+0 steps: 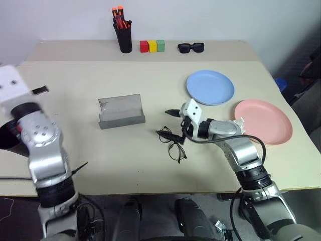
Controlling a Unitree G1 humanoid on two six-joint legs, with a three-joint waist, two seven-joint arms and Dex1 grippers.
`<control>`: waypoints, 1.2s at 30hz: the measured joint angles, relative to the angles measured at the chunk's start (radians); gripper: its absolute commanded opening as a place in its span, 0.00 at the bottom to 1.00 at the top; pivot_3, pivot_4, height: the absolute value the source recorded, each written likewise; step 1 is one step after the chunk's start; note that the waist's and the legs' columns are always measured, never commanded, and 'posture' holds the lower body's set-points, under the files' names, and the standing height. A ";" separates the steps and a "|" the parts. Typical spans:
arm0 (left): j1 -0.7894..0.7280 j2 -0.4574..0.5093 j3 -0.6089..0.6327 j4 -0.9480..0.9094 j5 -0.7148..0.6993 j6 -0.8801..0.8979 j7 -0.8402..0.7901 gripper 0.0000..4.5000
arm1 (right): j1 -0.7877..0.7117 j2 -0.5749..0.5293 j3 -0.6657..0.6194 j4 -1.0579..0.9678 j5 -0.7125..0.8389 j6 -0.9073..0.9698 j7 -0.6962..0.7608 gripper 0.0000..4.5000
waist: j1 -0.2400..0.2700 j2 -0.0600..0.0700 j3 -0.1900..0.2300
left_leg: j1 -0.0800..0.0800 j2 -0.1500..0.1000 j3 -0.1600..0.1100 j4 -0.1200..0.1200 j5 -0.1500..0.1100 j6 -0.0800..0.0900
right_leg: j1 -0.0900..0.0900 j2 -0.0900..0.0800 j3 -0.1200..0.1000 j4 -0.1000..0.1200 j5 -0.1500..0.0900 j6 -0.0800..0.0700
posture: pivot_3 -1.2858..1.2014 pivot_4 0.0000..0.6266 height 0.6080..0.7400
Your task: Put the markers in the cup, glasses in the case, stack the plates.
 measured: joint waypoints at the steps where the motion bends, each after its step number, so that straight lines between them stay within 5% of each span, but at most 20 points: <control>1: 0.029 -0.006 0.016 -0.018 0.000 0.002 -0.005 0.01 | -0.010 0.006 -0.015 -0.014 0.034 0.006 0.009 1.00 | 0.003 0.000 0.000 | 0.000 0.000 0.000 0.000 0.000 0.000 | 0.000 0.000 0.000 0.000 0.000 0.000 | 0.52 0.24 1.00; 10: 0.240 -0.111 0.098 -0.103 -0.007 -0.025 -0.018 0.01 | -0.041 0.037 -0.047 -0.128 0.261 0.089 0.106 1.00 | 0.004 -0.001 -0.001 | 0.000 0.000 0.000 0.001 0.000 0.000 | 0.001 0.000 -0.001 0.000 -0.002 -0.005 | 0.52 0.24 1.00; 36: 0.345 -0.256 0.059 -0.053 0.011 -0.140 0.021 0.01 | -0.021 0.039 0.012 -0.123 0.214 0.058 0.086 1.00 | 0.001 -0.001 -0.001 | 0.000 0.000 0.000 0.001 0.000 0.000 | 0.001 0.000 0.000 -0.001 -0.002 -0.006 | 0.52 0.24 1.00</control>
